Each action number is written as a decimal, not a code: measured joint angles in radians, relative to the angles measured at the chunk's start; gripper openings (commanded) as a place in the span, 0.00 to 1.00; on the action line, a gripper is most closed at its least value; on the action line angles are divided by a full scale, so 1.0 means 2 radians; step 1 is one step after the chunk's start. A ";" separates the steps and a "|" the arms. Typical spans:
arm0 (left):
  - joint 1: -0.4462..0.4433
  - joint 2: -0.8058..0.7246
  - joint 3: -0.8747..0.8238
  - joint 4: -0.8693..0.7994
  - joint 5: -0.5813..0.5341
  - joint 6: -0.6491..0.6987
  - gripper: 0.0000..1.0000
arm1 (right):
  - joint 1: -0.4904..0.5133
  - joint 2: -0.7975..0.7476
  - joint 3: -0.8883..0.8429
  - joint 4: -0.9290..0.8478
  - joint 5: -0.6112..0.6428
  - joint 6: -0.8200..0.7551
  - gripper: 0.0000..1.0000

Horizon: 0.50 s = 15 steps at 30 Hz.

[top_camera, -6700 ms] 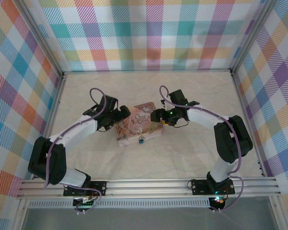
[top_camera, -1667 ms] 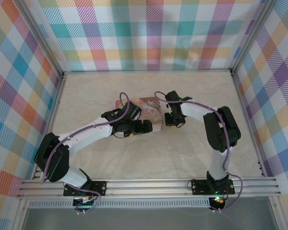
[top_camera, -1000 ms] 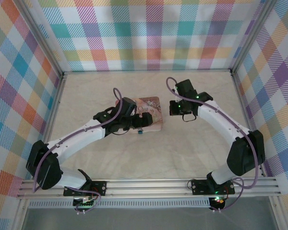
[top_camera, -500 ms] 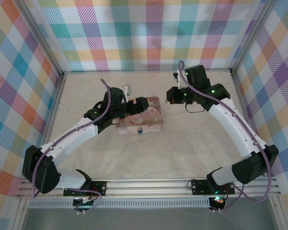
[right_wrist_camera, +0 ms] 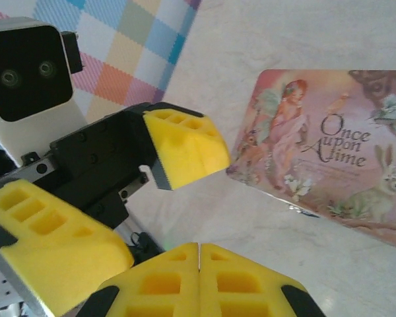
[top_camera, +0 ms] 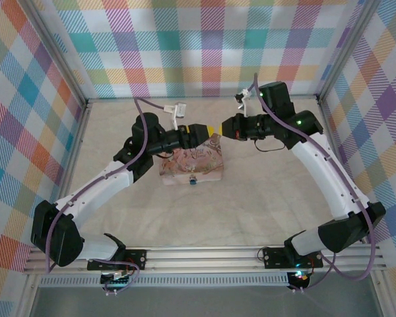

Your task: Unlock a padlock with a key

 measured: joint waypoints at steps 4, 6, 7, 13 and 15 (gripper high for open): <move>0.000 0.002 0.000 0.025 0.037 -0.002 0.54 | -0.002 0.000 0.003 0.002 -0.028 0.017 0.00; 0.000 0.003 0.000 0.030 0.051 0.000 0.52 | -0.002 0.001 0.004 0.005 -0.041 0.025 0.00; 0.000 0.003 0.000 0.030 0.057 0.001 0.51 | -0.003 0.002 0.004 0.007 -0.046 0.028 0.00; -0.003 0.004 0.001 0.030 0.074 0.003 0.53 | -0.005 0.007 0.005 0.011 -0.068 0.043 0.00; -0.005 0.004 0.002 0.029 0.079 0.006 0.56 | -0.005 0.007 0.005 0.012 -0.071 0.047 0.00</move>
